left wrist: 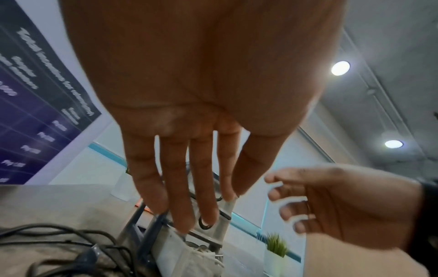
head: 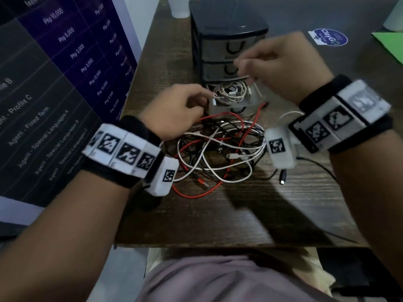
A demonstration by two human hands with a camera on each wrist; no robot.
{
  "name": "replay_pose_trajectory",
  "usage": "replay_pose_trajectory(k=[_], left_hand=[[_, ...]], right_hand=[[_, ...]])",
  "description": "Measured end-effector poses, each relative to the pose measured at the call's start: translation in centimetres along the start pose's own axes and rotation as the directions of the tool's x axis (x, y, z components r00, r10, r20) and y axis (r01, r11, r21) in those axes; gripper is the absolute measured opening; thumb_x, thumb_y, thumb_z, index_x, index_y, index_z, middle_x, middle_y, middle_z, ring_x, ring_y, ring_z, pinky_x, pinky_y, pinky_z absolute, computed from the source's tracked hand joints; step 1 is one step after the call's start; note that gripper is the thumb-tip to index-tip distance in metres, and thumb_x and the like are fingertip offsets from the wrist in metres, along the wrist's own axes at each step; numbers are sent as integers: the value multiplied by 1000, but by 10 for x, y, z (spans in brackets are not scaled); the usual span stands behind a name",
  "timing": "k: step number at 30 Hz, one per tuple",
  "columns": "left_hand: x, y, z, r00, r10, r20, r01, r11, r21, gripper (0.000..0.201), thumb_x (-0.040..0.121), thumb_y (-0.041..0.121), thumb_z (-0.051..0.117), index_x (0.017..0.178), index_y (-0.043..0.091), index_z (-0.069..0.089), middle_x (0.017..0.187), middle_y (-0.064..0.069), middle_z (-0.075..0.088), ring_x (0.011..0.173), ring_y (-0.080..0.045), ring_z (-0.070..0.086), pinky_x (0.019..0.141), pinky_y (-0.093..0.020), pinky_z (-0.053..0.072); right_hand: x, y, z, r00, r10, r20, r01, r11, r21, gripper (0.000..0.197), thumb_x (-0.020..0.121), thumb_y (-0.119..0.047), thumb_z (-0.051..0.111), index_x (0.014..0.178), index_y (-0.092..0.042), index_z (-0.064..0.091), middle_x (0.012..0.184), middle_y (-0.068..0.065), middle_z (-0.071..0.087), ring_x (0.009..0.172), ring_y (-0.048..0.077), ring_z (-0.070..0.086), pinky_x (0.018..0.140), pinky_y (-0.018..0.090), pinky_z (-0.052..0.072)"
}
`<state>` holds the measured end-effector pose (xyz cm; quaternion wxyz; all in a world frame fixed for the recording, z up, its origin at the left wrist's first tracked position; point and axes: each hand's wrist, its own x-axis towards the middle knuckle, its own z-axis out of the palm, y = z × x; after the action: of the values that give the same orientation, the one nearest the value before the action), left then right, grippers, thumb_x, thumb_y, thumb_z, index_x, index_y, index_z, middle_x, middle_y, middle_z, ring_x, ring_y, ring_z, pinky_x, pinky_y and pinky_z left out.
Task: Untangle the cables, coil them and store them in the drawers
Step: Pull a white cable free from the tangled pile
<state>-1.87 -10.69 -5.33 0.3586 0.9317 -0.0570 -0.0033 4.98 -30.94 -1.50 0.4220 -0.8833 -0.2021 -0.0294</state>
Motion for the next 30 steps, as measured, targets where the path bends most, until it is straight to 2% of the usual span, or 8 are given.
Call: replay_pose_trajectory(k=[3, 8, 11, 14, 18, 24, 28, 30], left_hand=[[-20, -3, -5, 997, -73, 19, 74, 997, -36, 25, 94, 13, 61, 114, 25, 68, 102, 13, 69, 94, 0, 64, 88, -16, 48], [-36, -14, 4, 952, -259, 163, 253, 966, 58, 14, 94, 18, 59, 94, 27, 69, 77, 4, 70, 74, -20, 68, 73, -36, 56], [-36, -22, 7, 960, -274, 53, 259, 947, 190, 9, 89, 22, 67, 95, 28, 64, 82, 9, 57, 78, -14, 57, 69, -30, 45], [-35, -32, 7, 939, -344, -5, 326, 886, 329, 26, 84, 32, 72, 104, 35, 56, 103, 6, 47, 94, -14, 50, 79, -31, 41], [-35, -40, 11, 907, -418, 42, 378, 855, 354, 24, 83, 32, 73, 103, 28, 60, 90, 8, 55, 85, -14, 54, 70, -31, 41], [-39, -42, 7, 925, -373, -66, 378, 895, 236, 10, 92, 23, 66, 84, 29, 65, 90, 8, 65, 81, -8, 58, 63, -27, 41], [-42, -23, 6, 968, -208, -140, 173, 958, -227, 23, 96, 13, 60, 89, 31, 72, 73, 2, 67, 67, -15, 63, 67, -41, 57], [-41, -14, 6, 964, -154, -217, 66, 928, -368, 24, 95, 10, 60, 97, 28, 76, 64, 9, 65, 57, -10, 60, 57, -35, 56]], right_hand=[[-26, 11, 10, 996, 66, 66, -73, 991, 113, 10, 90, -23, 68, 88, -17, 77, 78, -2, 75, 68, 12, 65, 61, 18, 50], [-57, 34, 32, 961, 153, 229, -181, 978, 105, 5, 90, -25, 70, 90, -26, 75, 72, -10, 73, 68, 5, 67, 65, 21, 54], [-65, 43, 44, 943, 169, 286, -184, 983, 25, 8, 87, -25, 74, 95, -27, 75, 81, -14, 74, 81, 2, 69, 79, 23, 56], [-68, 50, 54, 925, 183, 332, -181, 983, -39, 16, 84, -24, 76, 98, -31, 72, 91, -11, 74, 88, 5, 70, 88, 30, 56], [-69, 49, 59, 902, 225, 368, -199, 974, -108, 23, 85, -24, 75, 106, -31, 71, 91, -12, 74, 86, 5, 69, 84, 24, 53], [-70, 42, 54, 898, 234, 374, -189, 970, -154, 18, 83, -29, 76, 99, -36, 69, 83, -15, 72, 79, 2, 66, 71, 20, 46], [-69, 31, 48, 951, 163, 264, -144, 985, -90, 23, 82, -32, 77, 104, -35, 71, 88, -16, 70, 80, -3, 62, 70, 15, 45], [-69, 20, 47, 979, 85, 184, -91, 996, 20, 28, 82, -34, 77, 109, -32, 70, 97, -14, 69, 89, -1, 63, 82, 19, 50]])
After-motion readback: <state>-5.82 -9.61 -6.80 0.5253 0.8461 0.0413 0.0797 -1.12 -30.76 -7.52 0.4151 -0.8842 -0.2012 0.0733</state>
